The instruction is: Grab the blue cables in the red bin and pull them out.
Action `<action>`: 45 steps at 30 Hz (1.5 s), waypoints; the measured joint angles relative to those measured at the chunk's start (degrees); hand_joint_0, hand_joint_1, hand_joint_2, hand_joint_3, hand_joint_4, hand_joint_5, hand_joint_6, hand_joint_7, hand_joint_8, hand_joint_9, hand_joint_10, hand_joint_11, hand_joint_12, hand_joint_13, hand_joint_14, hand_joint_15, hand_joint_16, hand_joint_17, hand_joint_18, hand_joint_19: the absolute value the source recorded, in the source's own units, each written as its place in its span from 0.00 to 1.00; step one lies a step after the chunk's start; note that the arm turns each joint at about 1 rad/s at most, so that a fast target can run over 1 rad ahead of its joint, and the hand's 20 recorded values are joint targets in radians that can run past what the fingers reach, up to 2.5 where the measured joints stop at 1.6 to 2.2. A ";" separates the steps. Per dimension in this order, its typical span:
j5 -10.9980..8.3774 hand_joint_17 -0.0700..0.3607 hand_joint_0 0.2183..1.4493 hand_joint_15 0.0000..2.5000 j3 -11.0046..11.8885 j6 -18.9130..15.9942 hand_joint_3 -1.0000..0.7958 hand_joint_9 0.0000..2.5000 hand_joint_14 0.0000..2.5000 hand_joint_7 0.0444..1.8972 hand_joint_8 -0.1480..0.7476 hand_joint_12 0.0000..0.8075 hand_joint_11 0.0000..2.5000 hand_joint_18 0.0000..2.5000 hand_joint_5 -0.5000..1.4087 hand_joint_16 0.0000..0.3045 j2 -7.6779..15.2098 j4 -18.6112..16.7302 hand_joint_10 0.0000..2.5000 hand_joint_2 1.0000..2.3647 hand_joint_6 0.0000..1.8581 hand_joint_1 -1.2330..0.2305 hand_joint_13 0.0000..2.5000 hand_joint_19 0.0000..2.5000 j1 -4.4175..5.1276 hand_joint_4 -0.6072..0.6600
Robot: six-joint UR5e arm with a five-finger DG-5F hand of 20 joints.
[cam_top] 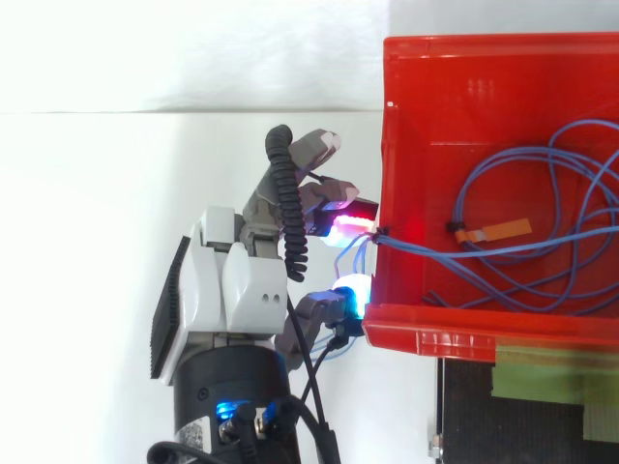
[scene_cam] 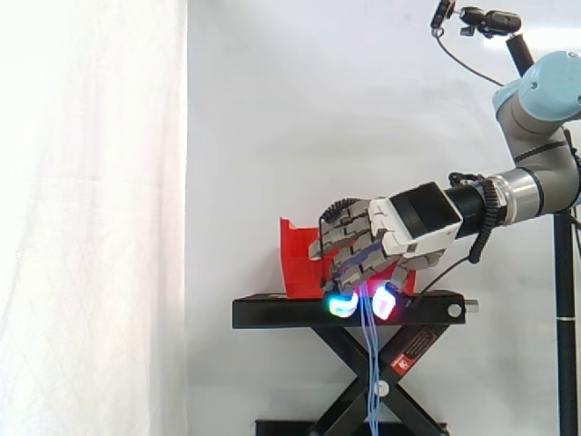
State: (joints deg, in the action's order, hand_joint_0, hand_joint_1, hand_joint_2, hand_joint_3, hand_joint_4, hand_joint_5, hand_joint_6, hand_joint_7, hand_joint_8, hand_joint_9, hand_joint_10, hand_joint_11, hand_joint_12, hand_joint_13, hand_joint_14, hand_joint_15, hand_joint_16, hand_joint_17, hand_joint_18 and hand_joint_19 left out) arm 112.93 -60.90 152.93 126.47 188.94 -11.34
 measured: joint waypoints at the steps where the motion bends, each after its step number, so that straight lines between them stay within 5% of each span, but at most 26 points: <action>1: 0.00 0.43 0.49 0.13 0.00 -0.29 0.00 0.34 0.01 0.38 0.46 0.45 0.23 0.20 0.65 0.17 0.00 0.01 0.01 0.00 0.00 0.14 0.23 0.16 0.00 0.62; 10: 0.02 0.43 0.49 0.13 -0.01 -1.68 0.00 0.34 0.01 0.42 0.46 0.45 0.23 0.20 0.64 0.17 0.00 -0.03 0.01 0.00 0.00 0.13 0.23 0.16 -0.19 0.60; 16: 0.08 0.44 0.49 0.13 -0.01 -1.71 0.00 0.33 0.01 0.33 0.45 0.45 0.23 0.20 0.56 0.17 -0.03 -0.14 0.01 0.00 0.23 0.13 0.23 0.16 -0.20 0.58; 26: 0.18 0.44 0.45 0.14 -0.01 -1.69 0.00 0.31 0.01 0.28 0.45 0.46 0.24 0.20 0.52 0.18 -0.02 -0.24 0.01 0.00 0.35 0.11 0.23 0.16 -0.19 0.57; 45: 0.36 0.44 0.44 0.15 0.02 -1.61 0.00 0.33 0.01 0.28 0.46 0.47 0.24 0.22 0.54 0.18 -0.02 -0.33 0.01 0.00 0.31 0.11 0.25 0.17 -0.19 0.59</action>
State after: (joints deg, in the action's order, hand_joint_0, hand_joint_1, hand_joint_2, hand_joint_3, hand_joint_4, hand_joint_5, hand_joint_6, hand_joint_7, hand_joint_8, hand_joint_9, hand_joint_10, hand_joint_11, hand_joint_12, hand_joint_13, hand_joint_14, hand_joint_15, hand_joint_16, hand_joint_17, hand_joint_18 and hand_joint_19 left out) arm 113.29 -60.88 151.32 126.46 188.61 -11.53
